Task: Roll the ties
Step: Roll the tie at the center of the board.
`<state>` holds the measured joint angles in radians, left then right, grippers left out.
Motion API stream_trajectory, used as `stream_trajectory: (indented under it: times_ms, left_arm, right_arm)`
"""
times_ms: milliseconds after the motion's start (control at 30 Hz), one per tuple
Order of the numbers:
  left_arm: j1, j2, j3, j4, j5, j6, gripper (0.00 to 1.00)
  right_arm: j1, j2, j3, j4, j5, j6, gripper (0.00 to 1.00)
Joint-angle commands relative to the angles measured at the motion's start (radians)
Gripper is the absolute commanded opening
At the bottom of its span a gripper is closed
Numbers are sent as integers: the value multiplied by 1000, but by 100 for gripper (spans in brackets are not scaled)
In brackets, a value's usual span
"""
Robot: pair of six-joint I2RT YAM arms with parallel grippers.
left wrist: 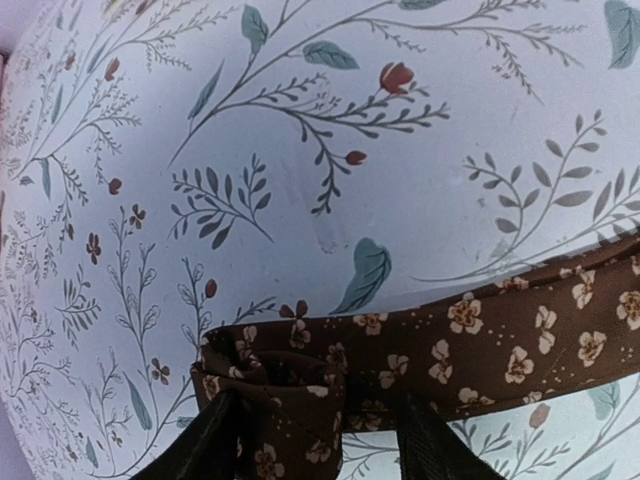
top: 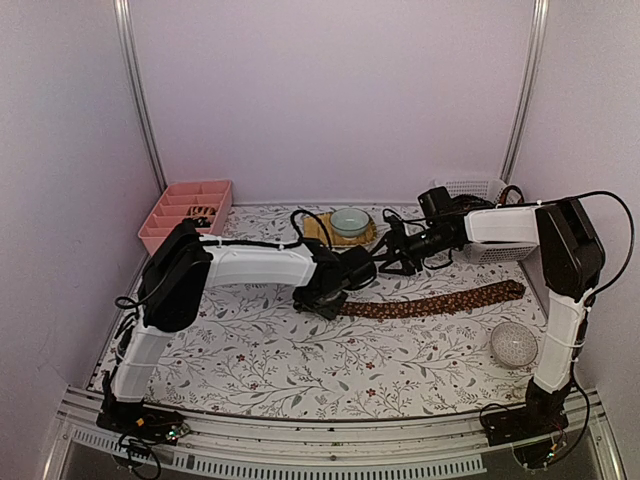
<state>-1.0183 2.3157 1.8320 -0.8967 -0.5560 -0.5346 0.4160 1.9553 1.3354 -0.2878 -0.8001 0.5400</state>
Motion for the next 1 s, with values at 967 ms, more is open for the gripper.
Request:
stream_trajectory:
  times_ms: [967]
  left_arm:
    - [96, -263, -457, 562, 364, -134, 45]
  right_arm:
    - [48, 61, -20, 66, -96, 70, 51]
